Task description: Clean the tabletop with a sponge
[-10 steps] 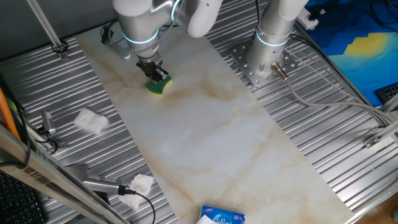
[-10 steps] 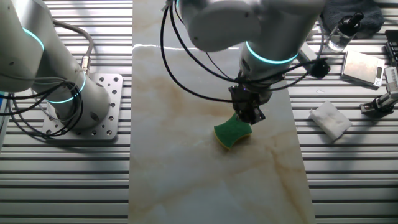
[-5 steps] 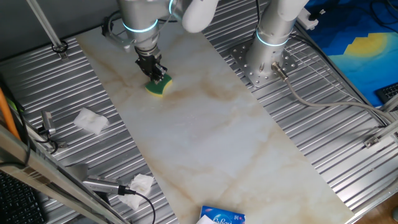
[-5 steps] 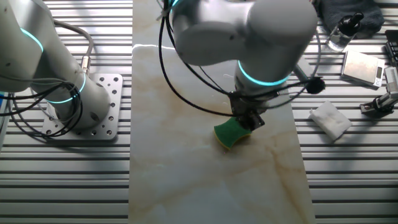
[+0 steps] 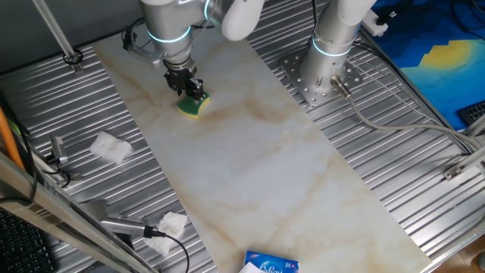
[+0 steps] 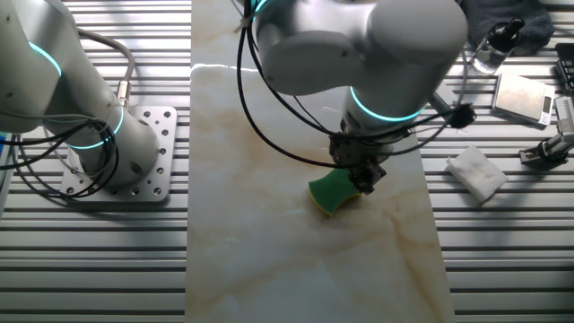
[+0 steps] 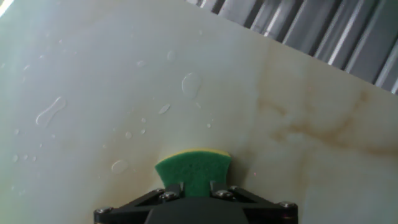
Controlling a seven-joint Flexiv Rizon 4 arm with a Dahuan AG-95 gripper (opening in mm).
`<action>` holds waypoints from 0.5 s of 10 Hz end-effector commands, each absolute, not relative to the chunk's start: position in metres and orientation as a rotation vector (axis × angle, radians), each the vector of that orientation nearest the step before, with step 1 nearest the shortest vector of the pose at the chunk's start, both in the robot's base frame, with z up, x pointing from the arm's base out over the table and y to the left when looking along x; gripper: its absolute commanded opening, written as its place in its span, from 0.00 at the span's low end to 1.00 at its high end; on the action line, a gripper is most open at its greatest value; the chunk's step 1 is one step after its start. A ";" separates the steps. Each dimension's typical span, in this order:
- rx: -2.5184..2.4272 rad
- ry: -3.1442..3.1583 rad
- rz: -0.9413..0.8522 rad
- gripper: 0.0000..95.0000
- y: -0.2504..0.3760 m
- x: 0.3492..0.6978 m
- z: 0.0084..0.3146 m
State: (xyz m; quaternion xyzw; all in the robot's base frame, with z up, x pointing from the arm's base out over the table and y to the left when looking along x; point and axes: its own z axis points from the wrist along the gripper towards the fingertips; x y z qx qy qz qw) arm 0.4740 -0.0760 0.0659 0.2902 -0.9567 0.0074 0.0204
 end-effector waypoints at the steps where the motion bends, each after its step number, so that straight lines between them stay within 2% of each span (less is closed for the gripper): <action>1: 0.892 -2.969 0.036 0.60 -0.075 0.471 0.064; 5: 0.835 -2.992 0.039 0.60 -0.074 0.469 0.064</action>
